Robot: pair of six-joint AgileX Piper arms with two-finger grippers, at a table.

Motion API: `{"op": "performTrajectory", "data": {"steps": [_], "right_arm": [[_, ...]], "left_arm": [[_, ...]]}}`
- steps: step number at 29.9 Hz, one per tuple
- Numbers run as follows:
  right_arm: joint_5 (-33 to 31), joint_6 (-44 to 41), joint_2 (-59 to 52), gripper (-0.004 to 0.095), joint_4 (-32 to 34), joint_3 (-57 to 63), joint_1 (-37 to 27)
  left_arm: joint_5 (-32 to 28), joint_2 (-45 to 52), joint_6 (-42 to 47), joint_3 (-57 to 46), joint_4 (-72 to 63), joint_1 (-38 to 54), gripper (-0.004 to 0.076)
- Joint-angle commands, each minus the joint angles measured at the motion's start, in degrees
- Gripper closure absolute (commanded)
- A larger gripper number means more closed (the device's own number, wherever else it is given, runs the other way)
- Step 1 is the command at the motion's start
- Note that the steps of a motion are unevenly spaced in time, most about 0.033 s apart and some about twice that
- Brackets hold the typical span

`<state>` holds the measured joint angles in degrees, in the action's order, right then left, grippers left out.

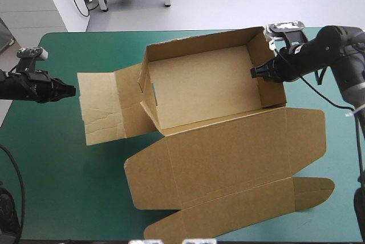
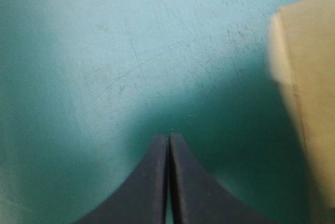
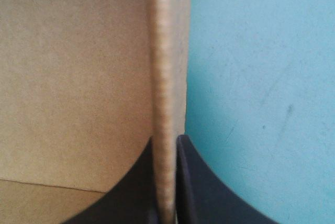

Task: Fold the box

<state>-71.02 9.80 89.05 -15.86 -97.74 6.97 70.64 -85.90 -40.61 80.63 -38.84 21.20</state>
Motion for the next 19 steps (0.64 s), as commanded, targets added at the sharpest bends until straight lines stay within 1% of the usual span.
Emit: {"op": "performTrajectory", "data": {"steps": [1, 11, 19], "right_arm": [[-0.42, 1.02, -7.01, 0.091, -2.98, -2.04, -0.48], [-0.42, 0.05, -15.25, 0.091, -0.91, -2.04, -0.48], [-0.42, -1.04, -18.13, 0.091, 4.39, -2.04, -0.48]], "left_arm": [[-2.67, 2.22, 0.29, 1.41, -3.07, 0.0, 0.0731], [-5.08, -2.34, 0.53, 1.3, -2.69, 0.0, 0.0731], [-7.55, -8.03, 0.64, 1.3, -0.83, 0.12, 0.0731]]}}
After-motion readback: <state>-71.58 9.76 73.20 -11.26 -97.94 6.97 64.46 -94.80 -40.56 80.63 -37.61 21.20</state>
